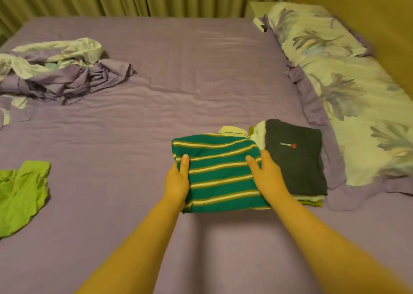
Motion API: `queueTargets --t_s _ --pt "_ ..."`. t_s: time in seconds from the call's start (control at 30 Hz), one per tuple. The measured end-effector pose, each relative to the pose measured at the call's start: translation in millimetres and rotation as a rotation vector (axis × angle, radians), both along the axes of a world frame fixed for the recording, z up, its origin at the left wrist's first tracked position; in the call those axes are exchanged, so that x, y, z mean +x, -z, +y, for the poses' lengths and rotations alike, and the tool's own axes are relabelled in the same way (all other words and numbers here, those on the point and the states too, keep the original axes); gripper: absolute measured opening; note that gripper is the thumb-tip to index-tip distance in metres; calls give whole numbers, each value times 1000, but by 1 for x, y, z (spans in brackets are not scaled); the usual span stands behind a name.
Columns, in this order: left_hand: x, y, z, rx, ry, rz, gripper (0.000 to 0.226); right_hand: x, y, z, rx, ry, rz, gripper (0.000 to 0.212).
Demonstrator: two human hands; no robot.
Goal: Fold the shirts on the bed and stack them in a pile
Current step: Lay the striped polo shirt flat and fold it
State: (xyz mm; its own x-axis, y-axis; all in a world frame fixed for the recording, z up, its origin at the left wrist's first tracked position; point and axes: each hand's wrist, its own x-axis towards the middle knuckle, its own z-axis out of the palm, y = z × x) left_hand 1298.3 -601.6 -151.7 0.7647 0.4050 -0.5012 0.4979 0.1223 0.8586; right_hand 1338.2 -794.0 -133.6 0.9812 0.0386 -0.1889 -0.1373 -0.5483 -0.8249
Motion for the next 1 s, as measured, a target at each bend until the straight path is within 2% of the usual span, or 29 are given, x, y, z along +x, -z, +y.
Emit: queueTargets --t_s 0.2,0.4,0.53,0.63,0.8,0.9,1.0 --pt "54 -16 -88 -65 91 -70 35 41 -24 -88 -51 75 -72 27" --pt "110 -7 -153 -80 201 -95 34 76 -11 -157 -102 196 -104 30" --pt "133 20 -181 -39 301 -30 35 87 15 -182 -89 249 -6 40" --pt "134 48 -193 7 395 61 53 83 49 -196 -81 216 118 55" --pt "128 67 -192 328 526 145 59 68 97 -208 -292 62 144 66" --pt "126 68 -186 392 555 262 60 70 98 -204 -407 88 173 65" --pt "115 62 -179 437 639 327 47 67 88 -192 -654 64 151 61"
